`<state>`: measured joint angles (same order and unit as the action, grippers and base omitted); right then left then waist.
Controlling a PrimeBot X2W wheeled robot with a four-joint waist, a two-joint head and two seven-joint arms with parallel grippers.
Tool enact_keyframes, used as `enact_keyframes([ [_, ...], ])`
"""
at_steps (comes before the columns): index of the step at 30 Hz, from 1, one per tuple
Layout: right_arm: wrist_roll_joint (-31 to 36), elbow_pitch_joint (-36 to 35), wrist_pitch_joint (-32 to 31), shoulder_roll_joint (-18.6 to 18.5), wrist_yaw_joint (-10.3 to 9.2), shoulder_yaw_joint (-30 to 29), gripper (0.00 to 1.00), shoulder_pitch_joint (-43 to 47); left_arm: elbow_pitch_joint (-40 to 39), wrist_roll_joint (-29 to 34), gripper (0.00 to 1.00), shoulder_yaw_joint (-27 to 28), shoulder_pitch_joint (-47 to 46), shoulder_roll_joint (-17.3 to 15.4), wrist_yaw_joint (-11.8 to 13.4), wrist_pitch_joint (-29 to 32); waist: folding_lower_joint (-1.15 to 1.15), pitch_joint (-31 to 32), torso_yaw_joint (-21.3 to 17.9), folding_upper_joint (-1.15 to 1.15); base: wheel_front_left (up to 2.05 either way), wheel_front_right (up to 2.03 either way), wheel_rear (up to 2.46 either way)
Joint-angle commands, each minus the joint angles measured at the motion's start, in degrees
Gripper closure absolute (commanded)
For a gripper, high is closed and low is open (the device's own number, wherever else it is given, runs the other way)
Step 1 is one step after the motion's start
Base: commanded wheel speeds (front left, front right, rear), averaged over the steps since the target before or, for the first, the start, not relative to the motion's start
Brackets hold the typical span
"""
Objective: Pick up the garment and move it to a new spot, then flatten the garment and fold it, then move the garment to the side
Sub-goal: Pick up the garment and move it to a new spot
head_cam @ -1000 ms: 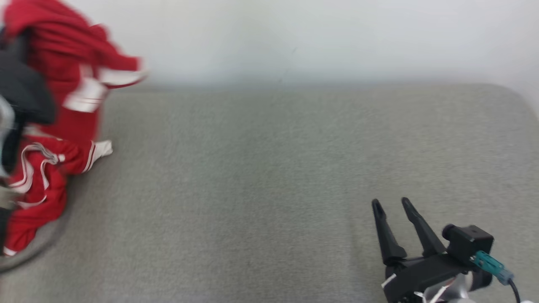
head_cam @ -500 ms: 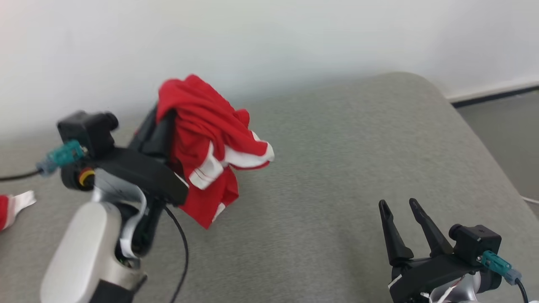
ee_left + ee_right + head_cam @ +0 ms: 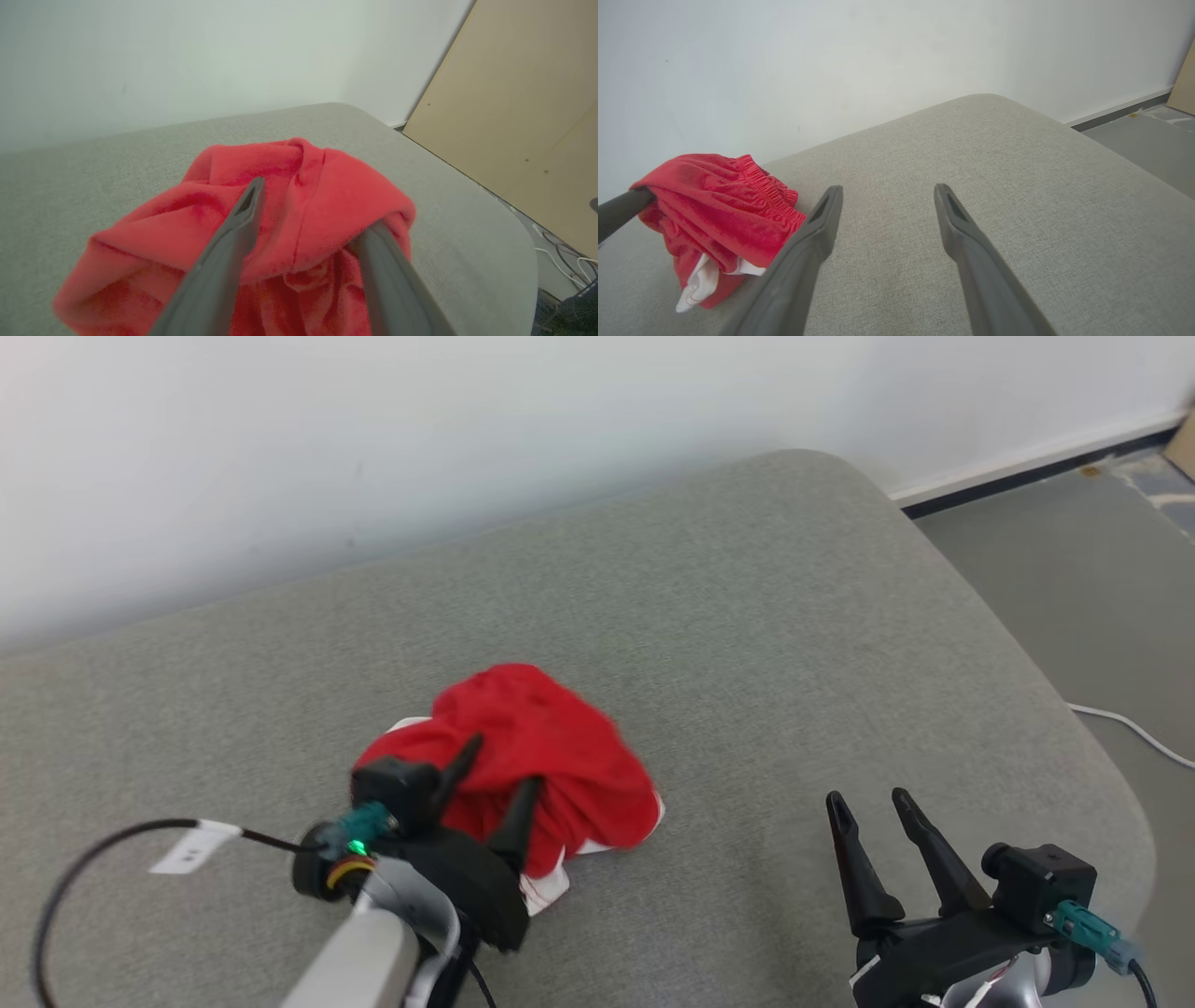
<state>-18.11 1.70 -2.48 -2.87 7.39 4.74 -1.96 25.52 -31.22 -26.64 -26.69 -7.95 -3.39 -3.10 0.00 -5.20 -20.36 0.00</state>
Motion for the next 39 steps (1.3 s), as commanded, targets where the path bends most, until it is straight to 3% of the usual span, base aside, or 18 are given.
enact_keyframes([
  [1,-0.34,0.1,0.28,-0.02,0.19,0.24,0.0,0.26,0.77,0.43,0.0,-0.57,1.0,0.47,-0.46,-0.63,0.0,0.43,1.46,0.0,0.0,0.0,0.0],
  [7,0.09,0.05,0.19,-0.04,0.19,-0.22,0.0,1.1,4.78,-2.0,0.0,-4.36,2.29,2.07,-3.21,-2.57,0.0,1.19,6.3,0.0,0.0,0.0,0.0],
  [13,0.8,-0.2,-0.65,-0.05,0.19,-2.08,0.0,2.5,2.81,-1.71,0.0,-5.48,4.97,-0.88,-3.68,-6.65,0.0,2.98,11.8,0.0,0.0,0.0,0.0],
  [16,0.68,-0.37,-0.73,-0.03,0.19,-3.55,0.0,3.13,-0.15,-0.55,0.0,-4.18,7.79,-3.15,-2.46,-9.89,0.0,3.91,14.22,0.0,0.0,0.0,0.0],
  [20,1.23,-0.34,0.2,-0.05,0.19,-6.34,0.0,3.77,-5.59,0.75,0.0,-0.34,12.91,-4.72,0.86,-11.97,0.0,5.12,17.19,0.0,0.0,0.0,0.0],
  [24,0.35,0.72,1.82,-0.03,0.19,-8.36,0.0,4.15,-13.54,2.8,0.0,5.06,18.69,-5.02,1.48,-12.1,0.0,5.88,19.16,0.0,0.0,0.0,0.0],
  [29,0.46,3.26,5.51,-0.03,0.19,-9.57,0.0,4.27,-21.33,7.33,0.0,13.48,25.78,-2.82,1.64,-12.14,0.0,6.73,21.06,0.0,0.0,0.0,0.0],
  [39,2.28,10.27,10.13,-0.02,0.19,-7.76,0.0,4.53,-24.48,12.57,0.0,24.87,34.99,0.73,-2.6,-12.16,0.0,8.24,22.69,0.0,0.0,0.0,0.0],
])
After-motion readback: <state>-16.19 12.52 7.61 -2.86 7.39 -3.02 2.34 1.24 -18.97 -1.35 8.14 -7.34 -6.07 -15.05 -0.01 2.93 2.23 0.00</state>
